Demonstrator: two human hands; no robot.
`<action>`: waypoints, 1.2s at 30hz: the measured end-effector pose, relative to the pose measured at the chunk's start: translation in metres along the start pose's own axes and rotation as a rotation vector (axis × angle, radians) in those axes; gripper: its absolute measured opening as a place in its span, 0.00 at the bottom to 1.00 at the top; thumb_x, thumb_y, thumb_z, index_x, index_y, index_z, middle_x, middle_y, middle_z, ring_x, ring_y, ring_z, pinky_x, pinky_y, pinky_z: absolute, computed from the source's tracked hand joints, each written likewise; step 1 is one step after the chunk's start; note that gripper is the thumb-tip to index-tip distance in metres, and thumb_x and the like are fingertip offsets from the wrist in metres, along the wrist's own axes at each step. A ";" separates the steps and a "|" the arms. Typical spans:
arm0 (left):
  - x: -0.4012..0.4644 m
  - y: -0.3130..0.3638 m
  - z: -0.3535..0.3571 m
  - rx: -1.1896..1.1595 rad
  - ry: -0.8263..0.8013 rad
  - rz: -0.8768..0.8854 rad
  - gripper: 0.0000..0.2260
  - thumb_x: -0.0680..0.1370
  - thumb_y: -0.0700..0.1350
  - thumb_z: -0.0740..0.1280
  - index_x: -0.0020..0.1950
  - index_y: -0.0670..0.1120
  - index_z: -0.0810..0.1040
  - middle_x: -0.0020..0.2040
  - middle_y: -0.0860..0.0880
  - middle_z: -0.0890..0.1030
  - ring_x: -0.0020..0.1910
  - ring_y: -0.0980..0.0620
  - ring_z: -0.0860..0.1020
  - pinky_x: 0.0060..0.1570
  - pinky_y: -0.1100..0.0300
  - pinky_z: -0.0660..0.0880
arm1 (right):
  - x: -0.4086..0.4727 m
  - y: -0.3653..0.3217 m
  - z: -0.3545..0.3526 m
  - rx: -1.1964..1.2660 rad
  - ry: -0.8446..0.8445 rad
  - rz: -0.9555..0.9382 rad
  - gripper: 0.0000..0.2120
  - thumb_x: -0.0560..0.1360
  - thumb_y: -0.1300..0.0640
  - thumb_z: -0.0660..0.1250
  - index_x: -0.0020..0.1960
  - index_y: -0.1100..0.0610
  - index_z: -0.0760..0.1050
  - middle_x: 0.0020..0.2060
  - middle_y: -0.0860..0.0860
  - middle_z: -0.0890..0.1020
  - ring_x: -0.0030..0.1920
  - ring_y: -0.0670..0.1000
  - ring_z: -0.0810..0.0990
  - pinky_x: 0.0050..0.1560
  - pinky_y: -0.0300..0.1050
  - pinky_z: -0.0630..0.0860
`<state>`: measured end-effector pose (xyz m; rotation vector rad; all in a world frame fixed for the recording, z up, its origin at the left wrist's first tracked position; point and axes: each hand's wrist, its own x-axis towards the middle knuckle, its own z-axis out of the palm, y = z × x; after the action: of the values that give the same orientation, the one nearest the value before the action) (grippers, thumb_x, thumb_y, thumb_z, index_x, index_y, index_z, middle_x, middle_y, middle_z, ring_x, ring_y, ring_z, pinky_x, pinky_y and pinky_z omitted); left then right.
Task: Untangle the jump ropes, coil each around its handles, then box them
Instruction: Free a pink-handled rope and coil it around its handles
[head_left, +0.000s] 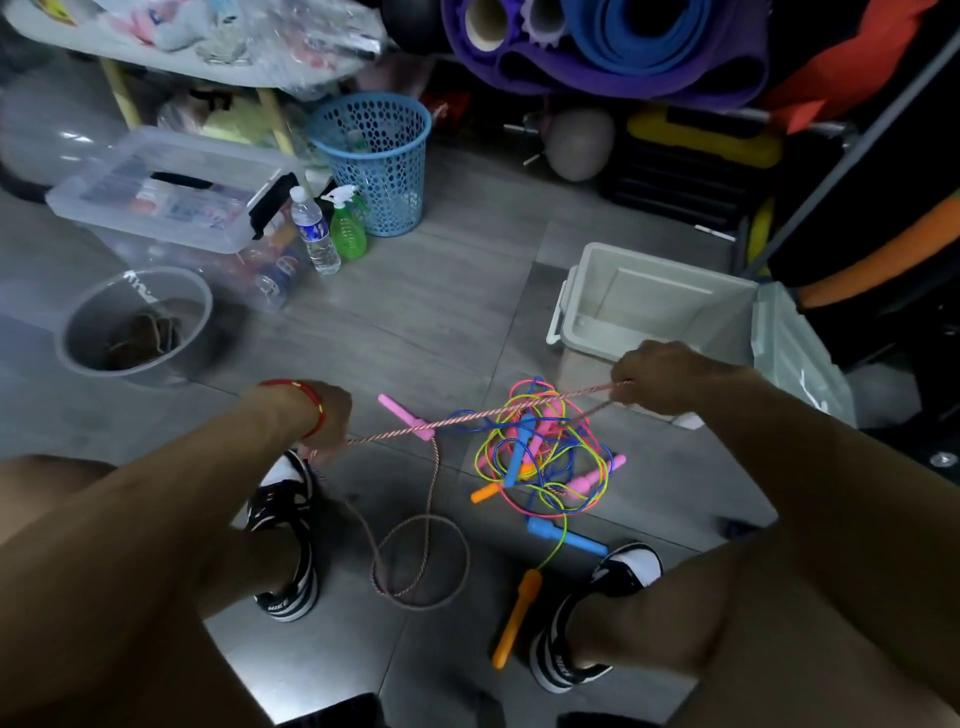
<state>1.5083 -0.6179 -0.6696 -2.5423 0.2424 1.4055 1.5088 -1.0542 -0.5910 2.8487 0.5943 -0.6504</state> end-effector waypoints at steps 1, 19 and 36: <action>0.000 0.002 0.007 0.034 0.029 -0.014 0.17 0.67 0.51 0.70 0.53 0.47 0.83 0.54 0.48 0.84 0.52 0.49 0.82 0.56 0.56 0.79 | 0.001 -0.003 -0.001 0.139 0.018 -0.039 0.13 0.81 0.46 0.62 0.51 0.53 0.81 0.50 0.53 0.84 0.57 0.57 0.80 0.56 0.48 0.74; -0.114 0.071 -0.052 -1.074 0.938 0.464 0.17 0.84 0.48 0.59 0.41 0.42 0.78 0.31 0.45 0.84 0.30 0.43 0.77 0.39 0.52 0.74 | 0.021 -0.002 -0.007 0.255 -0.089 -0.099 0.10 0.79 0.57 0.66 0.40 0.47 0.77 0.45 0.51 0.85 0.51 0.55 0.83 0.55 0.49 0.76; -0.107 0.115 -0.046 -0.851 0.789 0.719 0.15 0.82 0.54 0.58 0.41 0.48 0.77 0.29 0.47 0.82 0.30 0.44 0.81 0.37 0.53 0.77 | 0.009 -0.070 -0.039 0.477 0.122 -0.424 0.15 0.80 0.49 0.67 0.34 0.45 0.75 0.29 0.43 0.80 0.33 0.41 0.78 0.40 0.38 0.73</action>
<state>1.4602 -0.7376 -0.5681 -3.9098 0.9271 0.5690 1.5023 -0.9780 -0.5648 3.2414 1.2358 -0.7710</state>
